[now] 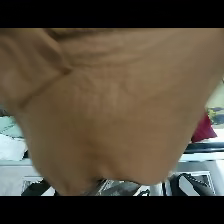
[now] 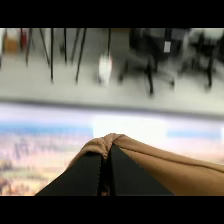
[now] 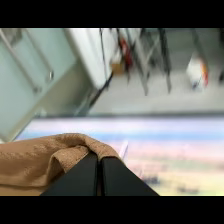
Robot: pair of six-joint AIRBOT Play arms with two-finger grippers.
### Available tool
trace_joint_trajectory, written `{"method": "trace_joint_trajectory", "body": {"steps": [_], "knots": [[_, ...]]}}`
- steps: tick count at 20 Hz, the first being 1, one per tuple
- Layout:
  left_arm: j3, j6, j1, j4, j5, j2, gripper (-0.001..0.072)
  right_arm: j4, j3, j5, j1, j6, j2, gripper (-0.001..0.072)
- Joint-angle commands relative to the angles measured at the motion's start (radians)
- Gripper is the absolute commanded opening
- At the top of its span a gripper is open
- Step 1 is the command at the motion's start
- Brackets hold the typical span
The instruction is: Fold the shirts.
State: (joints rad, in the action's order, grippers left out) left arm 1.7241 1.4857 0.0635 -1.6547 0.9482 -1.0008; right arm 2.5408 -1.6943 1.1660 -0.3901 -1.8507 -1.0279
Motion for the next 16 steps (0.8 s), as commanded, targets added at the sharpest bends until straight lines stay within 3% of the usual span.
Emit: {"method": "trace_joint_trajectory", "body": {"steps": [1,5,8,12,16], "knots": [[-0.13,0.029,0.072,0.007,-0.071,-0.241,0.0019,-0.099,0.267,-0.054,0.115,-0.008,-0.142,0.002],[-0.181,0.032,0.035,0.006,-0.158,-0.569,0.0019,-0.141,0.455,-0.293,0.146,-0.043,-0.44,0.002],[-0.077,0.032,0.003,0.005,-0.158,-0.806,0.0019,0.042,0.397,-0.366,0.137,-0.132,-0.703,0.002],[0.144,0.032,-0.018,0.005,-0.135,-0.988,0.0019,0.067,0.113,-0.33,0.149,-0.095,-0.974,0.0019],[0.347,0.032,-0.04,0.006,-0.01,-1.058,0.0019,-0.011,-0.146,-0.244,0.15,-0.024,-1.055,0.0019]]}}
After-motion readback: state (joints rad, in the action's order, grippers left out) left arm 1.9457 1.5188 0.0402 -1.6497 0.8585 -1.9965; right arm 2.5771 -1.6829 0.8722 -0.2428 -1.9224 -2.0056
